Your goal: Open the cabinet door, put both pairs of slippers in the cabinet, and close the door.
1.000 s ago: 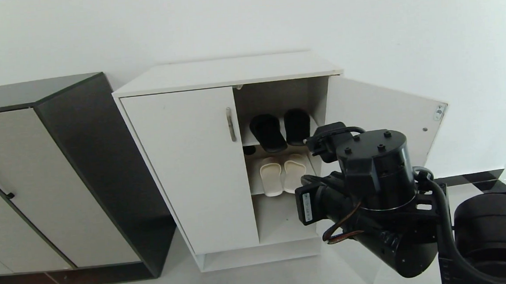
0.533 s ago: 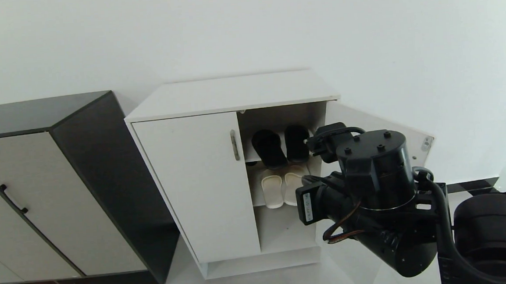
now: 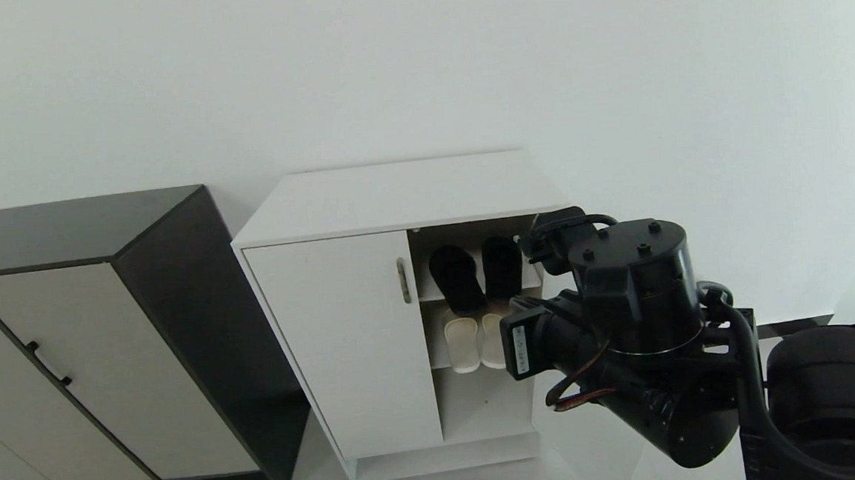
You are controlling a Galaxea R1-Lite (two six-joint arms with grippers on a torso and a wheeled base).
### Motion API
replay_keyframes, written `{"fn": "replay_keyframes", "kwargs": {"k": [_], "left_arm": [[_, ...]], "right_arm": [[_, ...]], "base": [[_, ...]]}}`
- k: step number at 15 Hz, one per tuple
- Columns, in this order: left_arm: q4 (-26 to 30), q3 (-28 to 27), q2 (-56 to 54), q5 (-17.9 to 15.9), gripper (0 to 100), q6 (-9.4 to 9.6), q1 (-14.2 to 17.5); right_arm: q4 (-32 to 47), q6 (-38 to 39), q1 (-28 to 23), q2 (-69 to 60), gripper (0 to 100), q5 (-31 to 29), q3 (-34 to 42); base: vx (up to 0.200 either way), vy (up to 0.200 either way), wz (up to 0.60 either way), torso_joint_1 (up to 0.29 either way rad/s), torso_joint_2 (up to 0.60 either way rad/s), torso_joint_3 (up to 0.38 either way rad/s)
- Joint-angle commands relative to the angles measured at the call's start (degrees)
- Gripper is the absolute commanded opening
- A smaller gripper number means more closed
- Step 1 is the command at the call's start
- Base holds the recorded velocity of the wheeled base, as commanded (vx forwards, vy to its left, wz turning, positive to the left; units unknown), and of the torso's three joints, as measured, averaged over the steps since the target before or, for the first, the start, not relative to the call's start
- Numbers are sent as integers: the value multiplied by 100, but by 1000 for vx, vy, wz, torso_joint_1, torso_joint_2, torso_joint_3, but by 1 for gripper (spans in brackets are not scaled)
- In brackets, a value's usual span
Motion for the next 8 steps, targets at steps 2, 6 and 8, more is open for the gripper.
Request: {"fn": "replay_keyframes", "kwargs": {"k": [2,6,8], "left_arm": [[-1,0,-1,1,0,2,2],[-1,0,-1,1,0,2,2],[-1,0,-1,1,0,2,2]], "right_arm": [[-3,1,3,-2,0,0,1],[14,-131,-120,24,0,-9,10],[-21,-368,-270,16,0,-9,115]], "base": [[0,0,0,234,-552,-317],[0,0,0,251,-576,-322],[0,0,0,198,-469,-249]]}}
